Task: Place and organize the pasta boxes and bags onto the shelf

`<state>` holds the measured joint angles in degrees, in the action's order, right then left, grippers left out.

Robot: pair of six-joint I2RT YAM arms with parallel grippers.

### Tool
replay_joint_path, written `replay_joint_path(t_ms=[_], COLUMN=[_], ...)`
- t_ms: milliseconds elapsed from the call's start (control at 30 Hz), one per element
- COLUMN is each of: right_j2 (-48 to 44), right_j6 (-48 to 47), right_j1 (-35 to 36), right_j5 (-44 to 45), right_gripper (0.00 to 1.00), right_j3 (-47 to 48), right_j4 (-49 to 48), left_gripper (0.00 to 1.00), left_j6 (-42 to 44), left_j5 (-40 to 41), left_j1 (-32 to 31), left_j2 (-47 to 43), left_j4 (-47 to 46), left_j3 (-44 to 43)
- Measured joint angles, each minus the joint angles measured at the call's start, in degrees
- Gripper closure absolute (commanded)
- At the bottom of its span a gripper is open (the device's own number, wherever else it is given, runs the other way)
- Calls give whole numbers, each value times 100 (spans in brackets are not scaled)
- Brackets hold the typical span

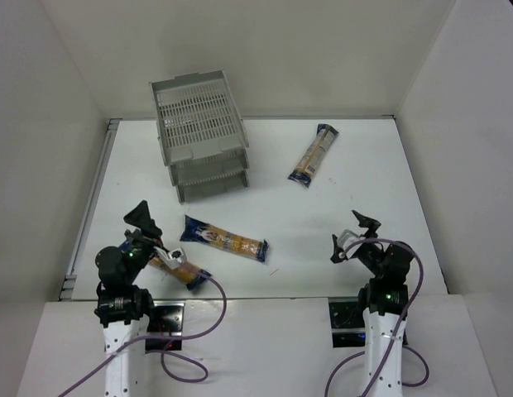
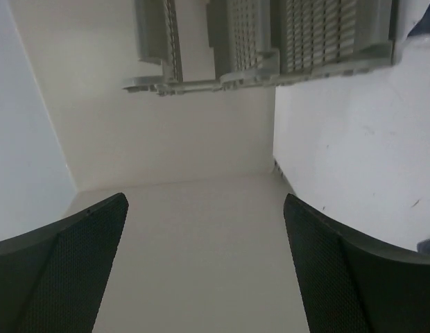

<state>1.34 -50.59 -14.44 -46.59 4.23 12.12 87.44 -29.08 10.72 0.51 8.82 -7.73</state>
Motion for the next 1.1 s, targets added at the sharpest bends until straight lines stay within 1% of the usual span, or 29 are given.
replay_joint_path(t_ms=[67, 133, 200, 233, 300, 333, 367, 433, 500, 533, 567, 600, 633, 667, 700, 733, 767, 800, 867, 900, 933, 967, 1000, 1033, 1067, 1100], right_j2=[0, 2, 2, 7, 22, 22, 70, 289, 743, 1150, 1768, 2347, 2815, 3381, 4612, 5895, 6502, 7558, 8505, 9106, 9337, 9678, 9827, 10194, 10852, 11586], right_j6=[-1185, -2190, -2566, -2677, -2852, -2959, -3091, -3305, -3447, -3504, -3569, -3550, -3432, -3292, -2494, -1692, -1233, -297, 787, 1705, 2074, 2656, 2900, 3407, 4175, 5069], right_j1=[57, 63, 66, 68, 70, 70, 70, 68, 68, 68, 96, 153, 236, 356, 922, 1639, 1993, 2684, 3364, 3779, 3947, 4094, 4118, 4079, 3829, 3412], right_j5=[-114, 44, 295, 632, 1062, 1309, 1606, 1954, 2184, 2321, 2586, 2922, 3136, 3412, 4264, 4975, 5246, 5663, 5812, 5772, 5720, 5633, 5598, 5530, 5405, 5429], right_gripper=[0, 0, 0, 0, 0, 0, 0, 0, 0, 0, 0, 0, 0, 0, 0, 0, 0, 0, 0, 0, 0, 0, 0, 0, 0, 0], right_j3=[7, 7, 7, 4, 4, 35, 157, 592, 1075, 1353, 1731, 2092, 2347, 2726, 3713, 4927, 5490, 6623, 7582, 8144, 8310, 8629, 8778, 9204, 10050, 11106], right_j4=[157, 219, 138, -79, -444, -516, -481, -181, -48, -55, 63, 284, 385, 511, 1086, 1419, 1333, 1904, 2118, 2315, 2404, 2712, 2798, 3056, 3167, 3233], left_gripper=[0, 0, 0, 0, 0, 0, 0, 0, 0, 0, 0, 0, 0, 0, 0, 0, 0, 0, 0, 0, 0, 0, 0, 0, 0, 0], left_j6=[402, 422, 378, 280, -17, -295, -409, -1043, -1947, -2903, -3281, -3832, -4581, -4669, -5383, -5613, -6081, -6454, -7130, -7346, -7733, -7853, -8052, -8268, -8529, -8662], left_j5=[234, 450, 640, 852, 1266, 1613, 1764, 2297, 2820, 3289, 3440, 3613, 3729, 3744, 3759, 3762, 3770, 3775, 3751, 3757, 3738, 3744, 3773, 3794, 3858, 3908], left_j1=[0, 0, -2, 0, -2, 0, 0, -2, -4, -2, -2, 0, 11, 9, 7, 7, 13, 28, 125, 175, 299, 341, 420, 544, 715, 796], left_j2=[4, 4, 0, -4, 2, 87, 184, 857, 1926, 3027, 3399, 3834, 4312, 4376, 4564, 4583, 4583, 4570, 4489, 4452, 4367, 4334, 4277, 4234, 4199, 4197], left_j4=[177, 350, 308, 210, 15, 9, 13, 101, 170, 35, 13, 133, 240, 254, 369, 415, 470, 483, 461, 448, 446, 446, 444, 448, 452, 455], left_j3=[-153, -538, -765, -874, -964, -1027, -1082, -1440, -2074, -2758, -2964, -3296, -3668, -3713, -3904, -3958, -4009, -4039, -4041, -4039, -4037, -4037, -4037, -4039, -4039, -4041])
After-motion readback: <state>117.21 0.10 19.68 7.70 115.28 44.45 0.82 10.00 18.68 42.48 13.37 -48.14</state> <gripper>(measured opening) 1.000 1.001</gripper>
